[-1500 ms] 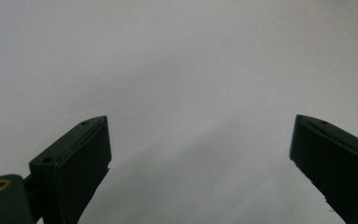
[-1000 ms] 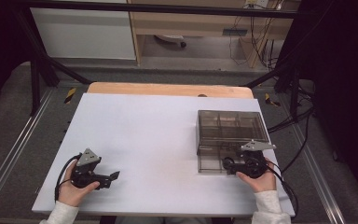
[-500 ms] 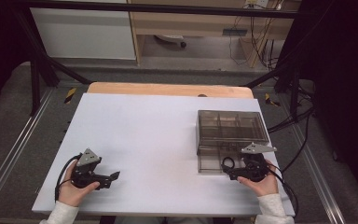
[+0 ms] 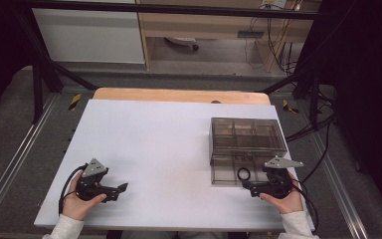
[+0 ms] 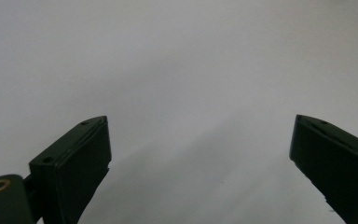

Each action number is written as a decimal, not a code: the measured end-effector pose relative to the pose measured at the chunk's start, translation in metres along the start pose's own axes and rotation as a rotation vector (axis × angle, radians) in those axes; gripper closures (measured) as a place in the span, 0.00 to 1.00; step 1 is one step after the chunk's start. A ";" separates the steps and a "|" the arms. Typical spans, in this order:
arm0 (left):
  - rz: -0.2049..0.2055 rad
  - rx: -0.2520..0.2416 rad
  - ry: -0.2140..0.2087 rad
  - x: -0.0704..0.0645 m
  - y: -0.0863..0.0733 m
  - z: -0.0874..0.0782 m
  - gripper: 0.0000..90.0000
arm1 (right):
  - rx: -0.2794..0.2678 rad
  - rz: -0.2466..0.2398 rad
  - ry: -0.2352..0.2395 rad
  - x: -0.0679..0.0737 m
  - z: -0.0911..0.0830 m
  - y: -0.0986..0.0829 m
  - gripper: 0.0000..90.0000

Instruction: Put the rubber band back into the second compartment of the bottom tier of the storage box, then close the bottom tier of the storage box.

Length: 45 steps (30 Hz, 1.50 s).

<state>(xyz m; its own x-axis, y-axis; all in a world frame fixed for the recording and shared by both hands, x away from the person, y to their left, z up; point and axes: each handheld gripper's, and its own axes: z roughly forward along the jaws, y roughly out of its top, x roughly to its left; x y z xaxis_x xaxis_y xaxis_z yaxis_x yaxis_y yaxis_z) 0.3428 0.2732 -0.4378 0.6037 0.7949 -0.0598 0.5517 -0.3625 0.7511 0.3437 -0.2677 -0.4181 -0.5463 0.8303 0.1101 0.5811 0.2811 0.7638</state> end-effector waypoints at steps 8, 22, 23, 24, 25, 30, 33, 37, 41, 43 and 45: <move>0.000 0.001 0.000 0.000 0.000 0.000 0.06 | -0.006 0.017 0.012 -0.001 -0.003 -0.003 0.04; 0.003 0.006 0.000 -0.001 0.000 0.001 0.06 | -0.043 0.023 0.033 -0.002 -0.013 -0.009 0.27; 0.001 0.007 0.001 -0.001 0.000 0.001 0.06 | -0.044 0.020 0.034 -0.001 -0.014 -0.010 0.28; 0.001 0.007 0.002 -0.001 0.000 0.001 0.06 | -0.046 0.014 0.035 -0.001 -0.014 -0.010 0.30; -0.001 0.005 0.002 -0.001 0.000 0.001 0.06 | -0.046 0.014 0.037 -0.001 -0.014 -0.010 0.32; -0.001 0.005 0.003 0.000 0.000 0.002 0.06 | -0.040 0.014 0.049 -0.002 -0.016 -0.011 0.43; 0.003 0.008 0.001 -0.001 0.000 0.002 0.06 | -0.036 0.019 0.050 -0.002 -0.017 -0.012 0.49; 0.002 0.009 0.002 -0.001 0.000 0.002 0.06 | -0.026 0.021 0.056 -0.004 -0.018 -0.014 0.59; 0.001 0.007 0.002 -0.001 0.000 0.002 0.06 | -0.018 0.023 0.055 -0.005 -0.019 -0.015 0.66; 0.001 0.010 0.002 -0.001 0.000 0.002 0.06 | -0.003 0.027 0.053 -0.004 -0.018 -0.016 0.70; 0.001 0.009 0.002 -0.001 0.000 0.002 0.06 | 0.005 0.022 0.052 -0.004 -0.017 -0.016 0.73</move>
<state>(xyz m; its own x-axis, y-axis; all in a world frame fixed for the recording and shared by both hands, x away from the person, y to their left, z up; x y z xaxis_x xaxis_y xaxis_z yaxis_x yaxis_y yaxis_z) 0.3432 0.2719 -0.4392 0.6028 0.7958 -0.0578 0.5566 -0.3675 0.7451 0.3260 -0.2844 -0.4201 -0.5635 0.8105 0.1597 0.5963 0.2652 0.7577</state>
